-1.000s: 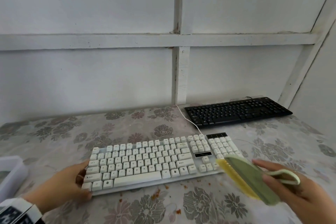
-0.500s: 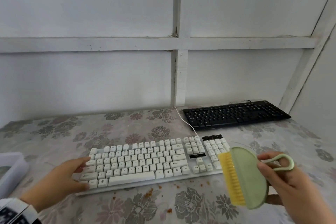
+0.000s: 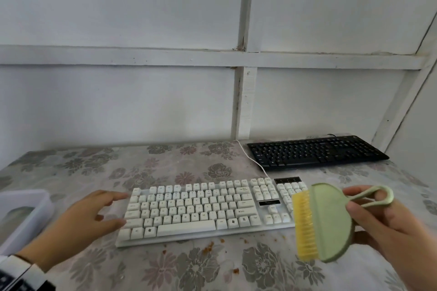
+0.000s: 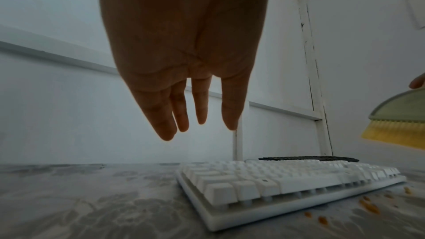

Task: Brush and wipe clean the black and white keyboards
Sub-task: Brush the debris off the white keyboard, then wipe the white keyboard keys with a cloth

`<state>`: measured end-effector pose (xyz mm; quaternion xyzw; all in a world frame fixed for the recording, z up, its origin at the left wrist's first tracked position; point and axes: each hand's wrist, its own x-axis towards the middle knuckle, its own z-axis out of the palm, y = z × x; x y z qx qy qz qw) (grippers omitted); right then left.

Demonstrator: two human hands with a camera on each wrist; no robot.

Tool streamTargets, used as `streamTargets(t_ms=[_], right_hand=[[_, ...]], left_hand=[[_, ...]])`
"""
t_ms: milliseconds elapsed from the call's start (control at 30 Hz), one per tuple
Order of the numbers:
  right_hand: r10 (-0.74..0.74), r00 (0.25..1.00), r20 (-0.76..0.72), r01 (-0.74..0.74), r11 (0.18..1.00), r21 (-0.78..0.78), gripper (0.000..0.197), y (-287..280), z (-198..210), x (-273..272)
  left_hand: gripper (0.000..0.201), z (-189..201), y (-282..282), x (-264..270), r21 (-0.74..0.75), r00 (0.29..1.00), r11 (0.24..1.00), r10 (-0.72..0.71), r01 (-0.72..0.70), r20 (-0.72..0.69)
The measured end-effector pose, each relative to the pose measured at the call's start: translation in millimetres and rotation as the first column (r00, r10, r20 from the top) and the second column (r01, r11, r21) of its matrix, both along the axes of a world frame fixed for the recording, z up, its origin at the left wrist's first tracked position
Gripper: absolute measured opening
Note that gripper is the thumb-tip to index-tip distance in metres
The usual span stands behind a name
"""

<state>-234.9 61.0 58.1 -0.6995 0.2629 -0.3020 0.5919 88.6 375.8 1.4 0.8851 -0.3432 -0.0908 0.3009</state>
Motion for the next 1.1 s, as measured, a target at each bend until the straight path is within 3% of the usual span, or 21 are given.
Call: streamTargets(t_ms=[200, 233, 333, 433, 600, 700, 800, 967, 1100], right_hand=[[0.123, 0.992, 0.017, -0.120, 0.984, -0.130, 0.076, 68, 19, 46], [0.147, 0.989, 0.020, -0.142, 0.976, -0.163, 0.067, 81, 22, 57], [0.232, 0.971, 0.058, -0.214, 0.951, -0.224, 0.015, 122, 31, 96], [0.321, 0.947, 0.020, -0.300, 0.904, -0.306, 0.019, 163, 32, 142], [0.513, 0.854, -0.089, -0.471, 0.688, -0.553, 0.019, 230, 27, 227], [0.597, 0.793, -0.124, -0.499, 0.518, -0.695, 0.023, 264, 19, 278], [0.630, 0.759, -0.164, -0.488, 0.384, -0.784, 0.023, 294, 9, 321], [0.672, 0.700, -0.240, -0.486, 0.203, -0.850, 0.026, 330, -13, 366], [0.684, 0.649, -0.333, -0.556, 0.129, -0.821, 0.030, 346, -37, 377]], left_hand=[[0.042, 17, 47, 19, 0.024, 0.999, 1.000, -0.017, 0.018, -0.034], [0.051, 20, 58, 23, 0.046, 0.999, 0.999, -0.025, 0.027, -0.042], [0.083, 22, 90, 42, 0.105, 0.999, 0.994, -0.043, 0.042, 0.004], [0.089, 25, 119, 58, 0.128, 0.998, 0.990, -0.061, 0.056, 0.029], [0.092, 28, 164, 74, 0.146, 0.999, 0.988, -0.041, 0.044, -0.020], [0.095, 26, 187, 86, 0.140, 0.998, 0.990, -0.020, 0.028, -0.059], [0.112, 24, 205, 95, 0.137, 0.992, 0.991, 0.013, 0.004, -0.122], [0.143, 17, 229, 110, 0.028, 0.969, 0.997, 0.082, -0.078, -0.232], [0.136, 14, 241, 116, -0.144, 0.936, 0.980, 0.084, -0.141, -0.343]])
